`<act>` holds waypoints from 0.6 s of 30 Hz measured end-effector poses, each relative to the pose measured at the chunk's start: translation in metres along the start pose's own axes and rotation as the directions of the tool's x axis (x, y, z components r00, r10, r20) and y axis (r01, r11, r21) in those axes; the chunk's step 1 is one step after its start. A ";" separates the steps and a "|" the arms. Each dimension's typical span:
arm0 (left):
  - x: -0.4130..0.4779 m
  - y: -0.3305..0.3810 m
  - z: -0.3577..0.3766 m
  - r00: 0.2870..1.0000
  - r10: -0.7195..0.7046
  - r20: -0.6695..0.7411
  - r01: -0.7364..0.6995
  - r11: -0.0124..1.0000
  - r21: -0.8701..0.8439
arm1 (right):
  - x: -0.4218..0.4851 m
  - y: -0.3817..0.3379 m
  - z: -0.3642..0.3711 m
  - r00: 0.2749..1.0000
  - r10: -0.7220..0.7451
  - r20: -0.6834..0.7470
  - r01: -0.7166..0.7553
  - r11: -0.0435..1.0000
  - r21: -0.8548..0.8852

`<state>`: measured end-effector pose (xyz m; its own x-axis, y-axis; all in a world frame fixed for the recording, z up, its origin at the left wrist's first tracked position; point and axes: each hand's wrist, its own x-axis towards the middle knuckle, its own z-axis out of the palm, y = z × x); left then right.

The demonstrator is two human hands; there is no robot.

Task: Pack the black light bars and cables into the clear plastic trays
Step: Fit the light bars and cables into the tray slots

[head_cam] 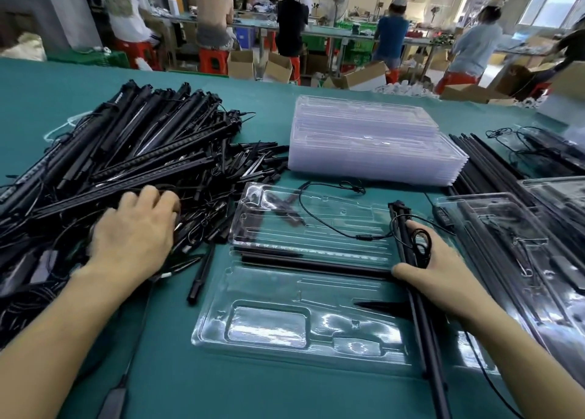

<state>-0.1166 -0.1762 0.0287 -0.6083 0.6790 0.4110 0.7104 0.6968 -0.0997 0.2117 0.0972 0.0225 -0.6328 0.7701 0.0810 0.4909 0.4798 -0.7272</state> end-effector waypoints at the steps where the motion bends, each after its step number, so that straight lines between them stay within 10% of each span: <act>1: 0.003 -0.005 0.001 0.999 -0.037 0.015 0.036 0.999 0.014 | 0.001 0.002 -0.001 1.000 0.017 0.008 -0.017 1.000 0.015; 6: 0.019 -0.012 0.000 0.935 -0.251 0.251 0.290 0.948 -0.130 | 0.001 0.001 -0.012 1.000 0.031 0.004 -0.031 0.994 0.103; 13: 0.025 0.005 -0.015 0.931 -0.166 0.326 0.213 0.970 -0.114 | 0.007 -0.036 -0.049 0.980 -0.162 0.117 0.132 0.964 0.231; 18: 0.018 0.025 -0.044 0.971 -0.188 0.149 0.212 0.963 -0.168 | 0.013 -0.059 -0.046 0.940 -0.210 0.268 0.210 0.977 0.031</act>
<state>-0.0940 -0.1565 0.0741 -0.7769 0.5627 0.2824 0.6141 0.7761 0.1431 0.2021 0.0982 0.0982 -0.8586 0.5106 0.0467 0.3283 0.6175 -0.7148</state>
